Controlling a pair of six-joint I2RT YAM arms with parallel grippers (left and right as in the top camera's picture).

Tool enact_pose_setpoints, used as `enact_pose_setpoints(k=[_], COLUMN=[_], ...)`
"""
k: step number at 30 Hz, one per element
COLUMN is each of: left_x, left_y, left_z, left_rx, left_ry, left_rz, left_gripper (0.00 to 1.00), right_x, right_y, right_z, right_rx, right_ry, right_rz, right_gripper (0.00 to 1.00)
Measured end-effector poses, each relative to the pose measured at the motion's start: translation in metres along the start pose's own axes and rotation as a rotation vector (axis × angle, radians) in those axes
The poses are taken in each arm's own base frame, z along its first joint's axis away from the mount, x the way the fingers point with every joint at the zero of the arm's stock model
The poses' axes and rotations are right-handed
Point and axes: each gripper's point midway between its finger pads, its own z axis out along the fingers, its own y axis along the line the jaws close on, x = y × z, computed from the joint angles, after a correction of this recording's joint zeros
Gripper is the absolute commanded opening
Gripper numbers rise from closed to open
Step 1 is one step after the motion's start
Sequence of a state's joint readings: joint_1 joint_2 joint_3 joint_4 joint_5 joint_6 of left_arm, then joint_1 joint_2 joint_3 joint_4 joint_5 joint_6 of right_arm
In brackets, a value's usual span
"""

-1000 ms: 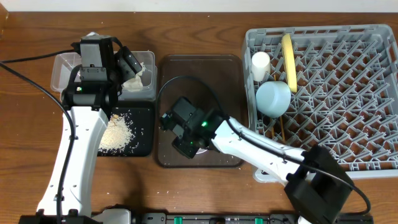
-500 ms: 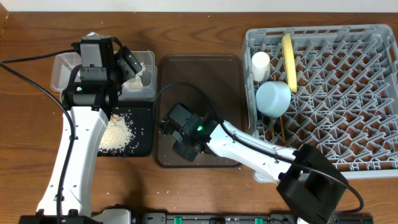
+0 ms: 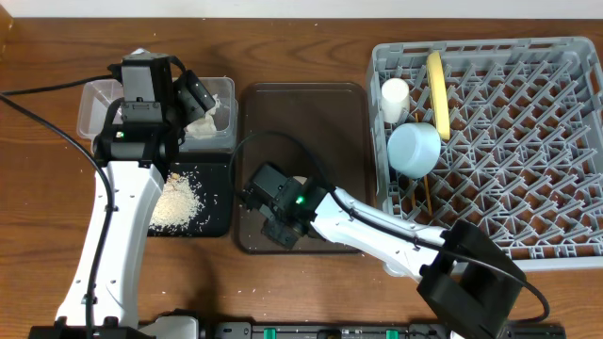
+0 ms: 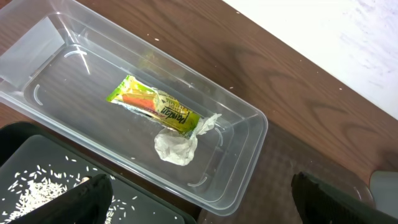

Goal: Sort waste into correct bins and load items into the dishwasher rack

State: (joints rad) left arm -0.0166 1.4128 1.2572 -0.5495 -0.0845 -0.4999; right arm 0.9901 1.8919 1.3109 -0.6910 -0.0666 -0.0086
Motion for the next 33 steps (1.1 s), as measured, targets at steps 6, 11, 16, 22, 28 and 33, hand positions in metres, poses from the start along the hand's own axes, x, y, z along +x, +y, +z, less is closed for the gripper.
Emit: enact_pose_setpoints(k=[6,11,16,22,28,33], left_x=[0.000,0.000,0.000,0.000,0.000,0.000], left_y=[0.000,0.000,0.000,0.000,0.000,0.000], left_z=[0.000,0.000,0.000,0.000,0.000,0.000], left_rx=[0.000,0.000,0.000,0.000,0.000,0.000], left_ry=[0.000,0.000,0.000,0.000,0.000,0.000], left_rz=[0.000,0.000,0.000,0.000,0.000,0.000], left_gripper=[0.95,0.95,0.95,0.95,0.95,0.95], right_x=[0.005,0.002,0.003,0.004,0.000,-0.001], right_y=[-0.002,-0.003,-0.004,-0.020,-0.055,-0.074], right_z=[0.008,0.008,0.008,-0.001,-0.026,-0.055], right_rx=[0.007,0.012,0.013,0.026,0.053,0.067], right_ry=[-0.006,-0.017,-0.015,0.009,0.004,-0.032], right_rz=[-0.001,-0.001,0.008,0.067,0.157,0.209], right_gripper=[0.01,0.01,0.01,0.01,0.01,0.01])
